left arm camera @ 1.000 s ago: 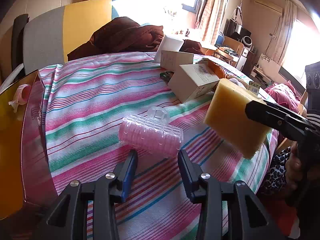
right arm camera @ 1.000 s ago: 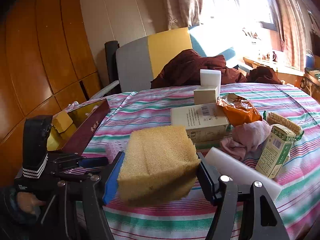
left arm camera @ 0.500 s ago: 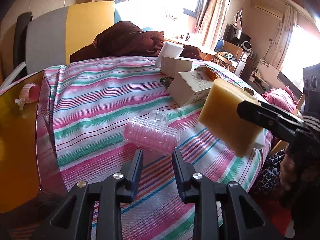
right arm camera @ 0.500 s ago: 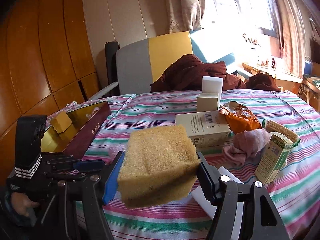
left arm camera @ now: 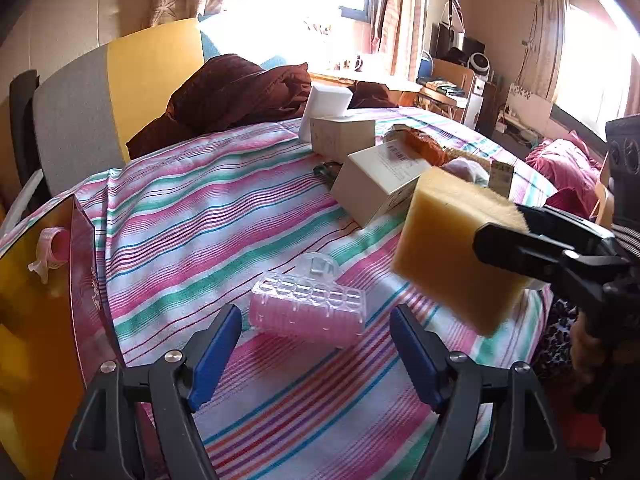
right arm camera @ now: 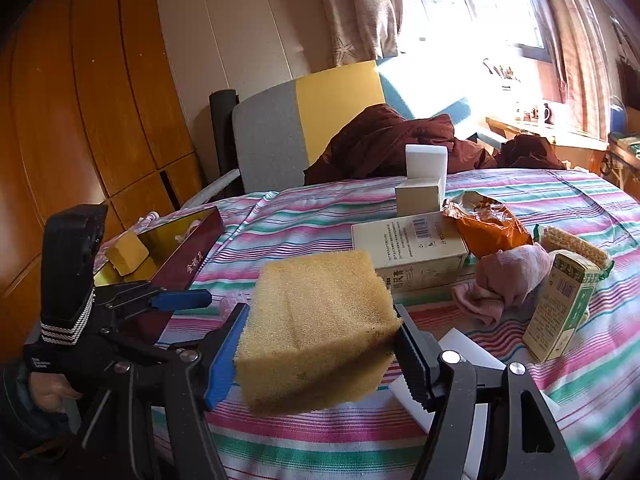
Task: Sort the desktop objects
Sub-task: 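Carry the sponge with the right gripper and the roller with the left toward the tray, then lower the sponge into the tray with the right gripper while the left lowers the roller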
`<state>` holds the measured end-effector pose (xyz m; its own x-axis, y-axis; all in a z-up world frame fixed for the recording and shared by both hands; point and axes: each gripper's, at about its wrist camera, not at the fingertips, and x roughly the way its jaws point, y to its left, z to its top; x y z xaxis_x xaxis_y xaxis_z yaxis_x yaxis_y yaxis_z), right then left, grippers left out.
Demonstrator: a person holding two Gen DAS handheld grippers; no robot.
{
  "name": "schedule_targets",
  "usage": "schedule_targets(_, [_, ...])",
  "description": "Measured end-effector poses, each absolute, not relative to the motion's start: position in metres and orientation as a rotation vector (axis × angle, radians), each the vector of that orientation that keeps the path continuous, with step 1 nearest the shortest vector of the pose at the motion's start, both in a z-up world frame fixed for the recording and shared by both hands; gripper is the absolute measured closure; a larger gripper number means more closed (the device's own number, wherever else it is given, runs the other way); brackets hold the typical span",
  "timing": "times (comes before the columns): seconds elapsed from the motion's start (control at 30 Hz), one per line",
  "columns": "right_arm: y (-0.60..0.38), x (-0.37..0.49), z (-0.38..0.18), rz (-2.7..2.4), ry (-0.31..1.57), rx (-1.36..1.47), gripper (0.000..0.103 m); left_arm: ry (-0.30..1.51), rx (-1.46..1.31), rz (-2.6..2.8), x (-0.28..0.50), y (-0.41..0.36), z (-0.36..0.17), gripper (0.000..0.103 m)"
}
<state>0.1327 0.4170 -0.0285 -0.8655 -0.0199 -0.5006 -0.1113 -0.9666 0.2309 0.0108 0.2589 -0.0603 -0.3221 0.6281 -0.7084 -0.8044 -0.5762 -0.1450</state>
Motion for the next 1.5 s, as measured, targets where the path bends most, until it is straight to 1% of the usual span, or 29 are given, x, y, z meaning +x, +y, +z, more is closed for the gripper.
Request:
schedule_targets(0.07, [0.419,0.133,-0.028,2.957,0.396,-0.795,0.033,0.316,-0.930,1.991,0.008,0.263,-0.062,0.025])
schedule_targets(0.13, [0.420,0.133,-0.028,2.951,0.395,-0.793,0.033,0.341,-0.930,1.988,0.006,0.266,-0.064,0.027])
schedule_targets(0.17, [0.420,0.133,-0.027,2.949,0.395,-0.793,0.033,0.353,-0.930,1.986,0.004,0.268,-0.065,0.035])
schedule_targets(0.2, [0.420,0.133,-0.027,2.946,0.395,-0.793,0.033,0.365,-0.930,1.984,0.003,0.270,-0.066,0.035])
schedule_targets(0.4, [0.414,0.131,-0.019,2.958,0.366,-0.786,0.033,0.265,-0.931,2.004,0.008,0.250,-0.057,0.035])
schedule_targets(0.6, [0.394,0.119,-0.006,3.019,0.310,-0.779,0.033,0.192,-0.867,2.054,0.021,0.214,-0.025,0.038])
schedule_targets(0.87, [0.355,0.095,0.005,3.103,0.217,-0.814,0.033,0.082,-0.776,2.155,0.018,0.149,0.014,0.039])
schedule_targets(1.0, [0.335,0.083,0.009,3.150,0.156,-0.834,0.033,0.048,-0.778,2.271,-0.008,0.111,0.026,0.039])
schedule_targets(1.17, [0.305,0.062,0.016,3.230,0.079,-0.849,0.033,0.030,-0.863,2.399,-0.053,0.069,0.025,0.039])
schedule_targets(1.33, [0.272,0.036,0.020,3.313,-0.015,-0.884,0.033,0.023,-0.916,2.485,-0.083,0.033,0.018,0.039])
schedule_targets(1.5, [0.244,0.002,0.020,3.358,-0.082,-0.933,0.033,0.039,-0.996,2.539,-0.104,0.004,-0.001,0.039])
